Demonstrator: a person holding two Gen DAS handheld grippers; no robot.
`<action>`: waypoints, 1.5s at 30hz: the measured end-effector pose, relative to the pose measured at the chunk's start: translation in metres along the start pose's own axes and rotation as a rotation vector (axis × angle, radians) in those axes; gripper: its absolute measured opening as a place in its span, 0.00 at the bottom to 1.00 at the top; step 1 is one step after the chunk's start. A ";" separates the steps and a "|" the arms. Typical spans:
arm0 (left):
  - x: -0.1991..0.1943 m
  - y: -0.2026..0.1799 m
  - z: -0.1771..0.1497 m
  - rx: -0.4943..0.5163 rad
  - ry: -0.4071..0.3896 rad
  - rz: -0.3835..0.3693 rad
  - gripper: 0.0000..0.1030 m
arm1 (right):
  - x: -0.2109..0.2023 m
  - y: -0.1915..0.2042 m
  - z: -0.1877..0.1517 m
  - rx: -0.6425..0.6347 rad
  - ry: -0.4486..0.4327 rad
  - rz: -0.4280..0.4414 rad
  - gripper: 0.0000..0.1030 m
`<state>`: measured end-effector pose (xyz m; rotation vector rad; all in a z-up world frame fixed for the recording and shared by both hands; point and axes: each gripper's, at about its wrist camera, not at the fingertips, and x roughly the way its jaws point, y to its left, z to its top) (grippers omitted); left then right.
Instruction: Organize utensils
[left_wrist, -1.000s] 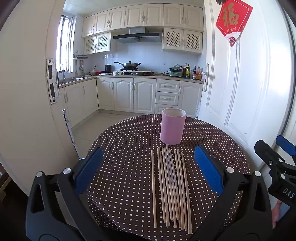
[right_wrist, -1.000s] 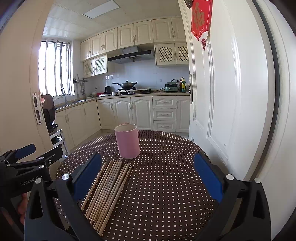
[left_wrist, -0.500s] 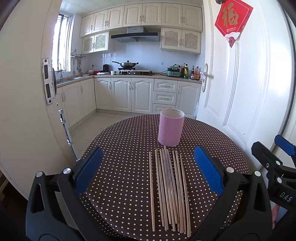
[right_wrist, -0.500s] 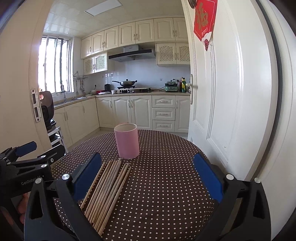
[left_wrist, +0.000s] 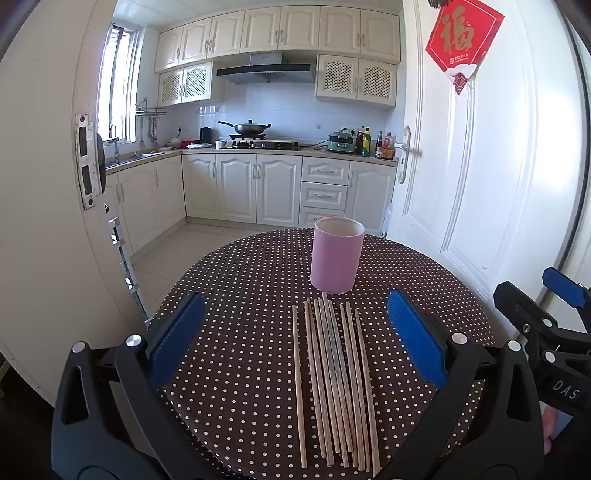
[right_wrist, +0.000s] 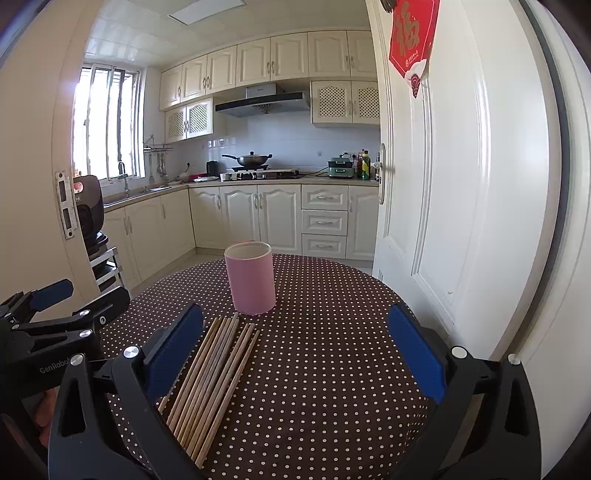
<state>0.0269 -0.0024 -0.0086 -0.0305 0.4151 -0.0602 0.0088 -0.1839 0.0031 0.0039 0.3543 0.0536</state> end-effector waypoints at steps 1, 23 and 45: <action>0.000 0.000 0.001 0.002 -0.001 -0.001 0.94 | 0.000 0.001 0.000 -0.003 -0.001 -0.001 0.93; 0.001 0.001 -0.001 0.008 0.000 -0.014 0.94 | 0.001 0.009 -0.002 -0.002 0.016 0.015 0.93; 0.014 0.005 -0.003 0.001 0.041 -0.003 0.94 | 0.014 0.009 -0.001 0.008 0.048 0.014 0.93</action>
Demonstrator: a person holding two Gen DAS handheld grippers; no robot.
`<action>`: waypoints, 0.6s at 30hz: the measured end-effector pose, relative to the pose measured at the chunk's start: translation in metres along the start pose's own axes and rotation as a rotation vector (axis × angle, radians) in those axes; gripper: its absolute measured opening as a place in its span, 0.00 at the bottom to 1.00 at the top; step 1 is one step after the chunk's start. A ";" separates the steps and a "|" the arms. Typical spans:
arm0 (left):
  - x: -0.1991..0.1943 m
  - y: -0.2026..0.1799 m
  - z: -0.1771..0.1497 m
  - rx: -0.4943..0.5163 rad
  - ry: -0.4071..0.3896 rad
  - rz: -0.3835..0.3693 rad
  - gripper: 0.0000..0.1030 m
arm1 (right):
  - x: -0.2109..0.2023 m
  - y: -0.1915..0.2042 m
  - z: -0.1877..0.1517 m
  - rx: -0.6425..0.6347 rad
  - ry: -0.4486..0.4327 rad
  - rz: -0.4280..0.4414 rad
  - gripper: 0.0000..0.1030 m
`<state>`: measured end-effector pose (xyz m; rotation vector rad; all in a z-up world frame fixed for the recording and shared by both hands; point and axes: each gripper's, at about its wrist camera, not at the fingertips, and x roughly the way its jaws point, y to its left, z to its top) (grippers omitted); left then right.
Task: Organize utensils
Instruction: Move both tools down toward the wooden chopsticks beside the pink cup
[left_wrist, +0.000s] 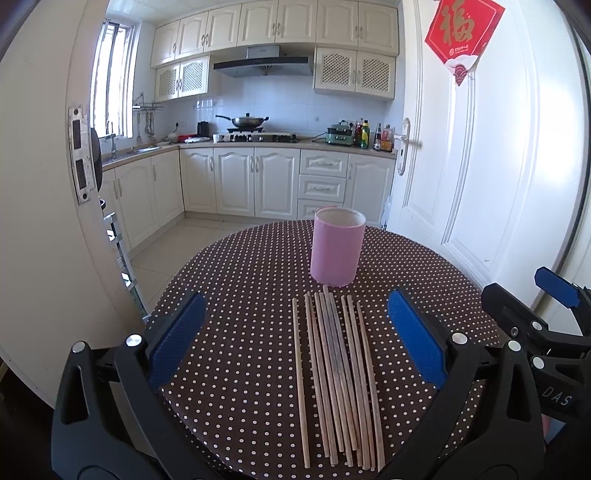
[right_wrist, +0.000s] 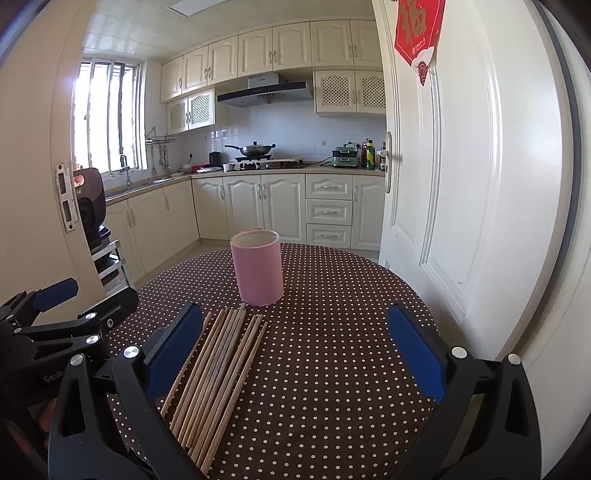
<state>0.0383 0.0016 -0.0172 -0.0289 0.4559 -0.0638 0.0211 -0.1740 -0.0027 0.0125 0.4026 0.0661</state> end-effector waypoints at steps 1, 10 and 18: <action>0.002 0.001 0.000 -0.001 0.005 0.002 0.94 | 0.002 0.001 0.000 0.001 0.008 0.000 0.93; 0.021 0.013 -0.005 -0.027 0.085 0.024 0.94 | 0.020 0.003 -0.009 0.029 0.034 0.016 0.93; 0.050 0.023 -0.009 -0.041 0.178 0.025 0.94 | 0.047 0.007 -0.014 0.033 0.133 0.008 0.93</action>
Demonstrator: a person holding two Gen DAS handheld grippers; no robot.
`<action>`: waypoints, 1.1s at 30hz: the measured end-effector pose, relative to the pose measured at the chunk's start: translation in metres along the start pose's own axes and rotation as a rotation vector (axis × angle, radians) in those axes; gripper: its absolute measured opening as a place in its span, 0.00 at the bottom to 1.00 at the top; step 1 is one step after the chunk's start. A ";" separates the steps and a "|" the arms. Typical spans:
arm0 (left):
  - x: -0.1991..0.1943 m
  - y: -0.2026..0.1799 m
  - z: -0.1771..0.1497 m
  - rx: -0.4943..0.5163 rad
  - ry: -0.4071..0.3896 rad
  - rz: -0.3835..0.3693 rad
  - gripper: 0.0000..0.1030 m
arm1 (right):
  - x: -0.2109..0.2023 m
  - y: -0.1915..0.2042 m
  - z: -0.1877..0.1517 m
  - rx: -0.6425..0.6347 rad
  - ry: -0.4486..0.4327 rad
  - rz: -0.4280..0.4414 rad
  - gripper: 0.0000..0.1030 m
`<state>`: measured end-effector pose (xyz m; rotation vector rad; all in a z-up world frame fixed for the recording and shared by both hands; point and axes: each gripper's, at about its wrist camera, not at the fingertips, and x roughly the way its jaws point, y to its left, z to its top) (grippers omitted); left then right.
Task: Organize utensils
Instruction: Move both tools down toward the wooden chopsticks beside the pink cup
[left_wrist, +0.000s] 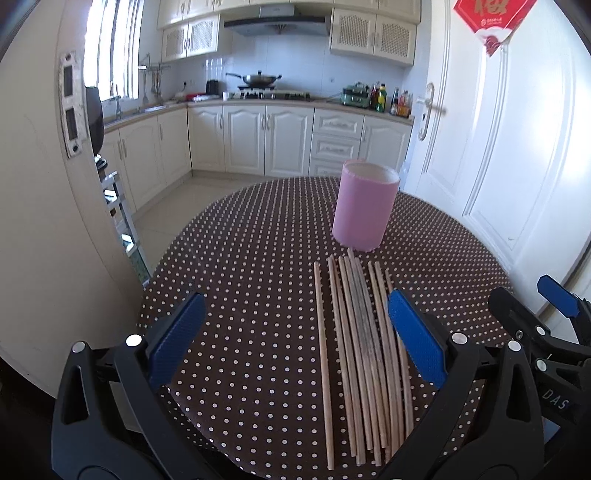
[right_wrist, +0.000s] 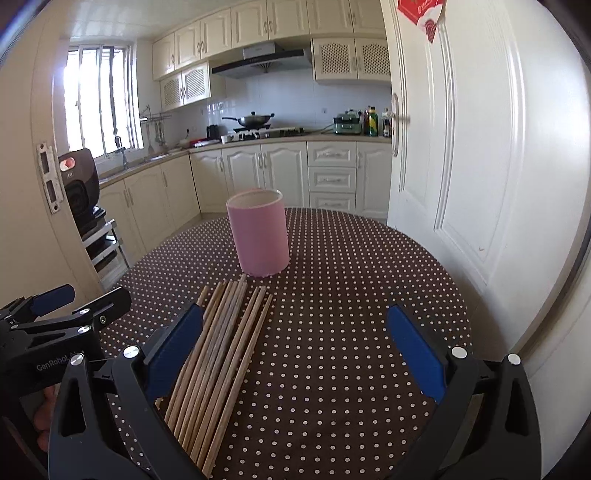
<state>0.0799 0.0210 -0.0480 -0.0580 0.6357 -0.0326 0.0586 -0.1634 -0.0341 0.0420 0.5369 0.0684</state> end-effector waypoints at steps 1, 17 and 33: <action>0.004 0.001 0.000 -0.001 0.013 -0.001 0.94 | 0.005 0.000 0.000 0.000 0.018 -0.004 0.93; 0.069 0.009 -0.003 -0.010 0.216 0.011 0.94 | 0.065 -0.001 -0.014 -0.002 0.270 -0.028 0.93; 0.110 0.008 -0.007 -0.004 0.308 0.038 0.90 | 0.093 0.003 -0.015 -0.037 0.341 -0.023 0.93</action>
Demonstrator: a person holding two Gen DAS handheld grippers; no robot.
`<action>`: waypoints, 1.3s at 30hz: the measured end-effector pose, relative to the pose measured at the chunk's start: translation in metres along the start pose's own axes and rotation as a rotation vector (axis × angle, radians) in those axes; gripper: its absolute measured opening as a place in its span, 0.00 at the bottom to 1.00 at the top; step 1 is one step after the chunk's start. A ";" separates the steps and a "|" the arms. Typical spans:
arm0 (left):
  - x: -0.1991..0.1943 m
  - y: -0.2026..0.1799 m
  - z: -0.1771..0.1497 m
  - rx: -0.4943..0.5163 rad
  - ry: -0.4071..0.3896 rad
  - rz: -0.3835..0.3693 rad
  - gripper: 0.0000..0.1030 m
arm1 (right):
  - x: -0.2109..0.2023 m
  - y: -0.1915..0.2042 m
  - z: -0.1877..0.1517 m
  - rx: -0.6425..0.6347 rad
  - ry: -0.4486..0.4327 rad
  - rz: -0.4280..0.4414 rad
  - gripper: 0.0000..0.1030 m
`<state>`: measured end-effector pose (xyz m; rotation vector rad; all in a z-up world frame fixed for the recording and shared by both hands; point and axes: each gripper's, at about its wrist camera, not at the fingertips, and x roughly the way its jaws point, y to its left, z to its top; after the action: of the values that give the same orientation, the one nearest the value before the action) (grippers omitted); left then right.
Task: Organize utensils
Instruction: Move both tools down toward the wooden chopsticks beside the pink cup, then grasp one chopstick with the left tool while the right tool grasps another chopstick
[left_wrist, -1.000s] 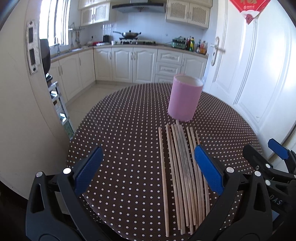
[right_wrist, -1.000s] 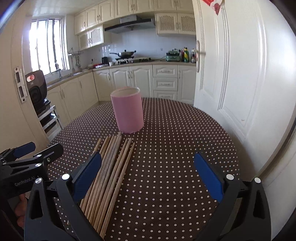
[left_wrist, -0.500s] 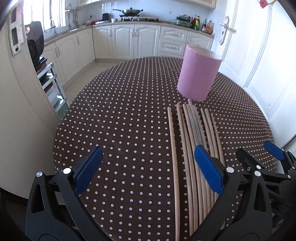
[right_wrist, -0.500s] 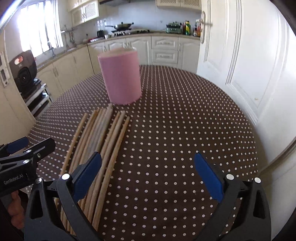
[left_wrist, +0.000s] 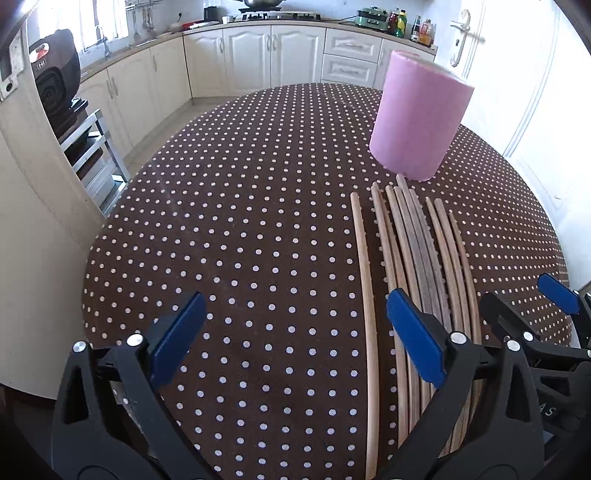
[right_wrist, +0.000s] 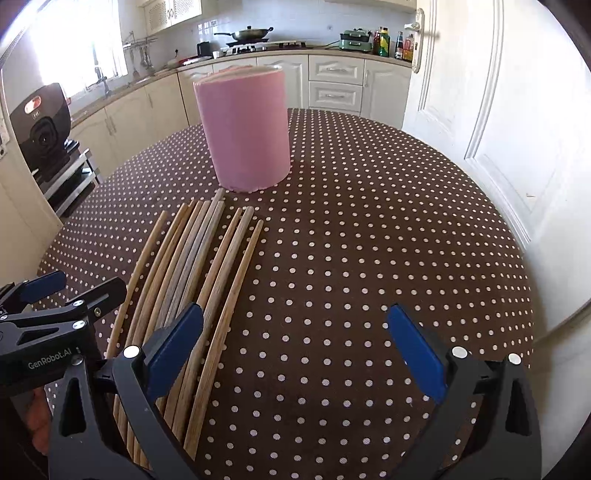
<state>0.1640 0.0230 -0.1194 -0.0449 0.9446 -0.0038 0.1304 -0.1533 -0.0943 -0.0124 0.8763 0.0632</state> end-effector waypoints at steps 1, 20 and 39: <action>0.001 0.000 0.000 -0.004 0.002 0.002 0.89 | 0.002 0.001 0.000 -0.010 0.005 -0.010 0.93; 0.013 -0.013 0.001 0.101 -0.094 -0.062 0.21 | 0.007 -0.002 -0.001 -0.018 0.005 0.060 0.77; -0.002 0.011 -0.015 0.077 -0.063 -0.170 0.06 | 0.007 0.009 -0.003 -0.087 -0.006 0.059 0.27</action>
<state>0.1511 0.0336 -0.1271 -0.0533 0.8746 -0.1945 0.1321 -0.1446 -0.1018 -0.0674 0.8672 0.1560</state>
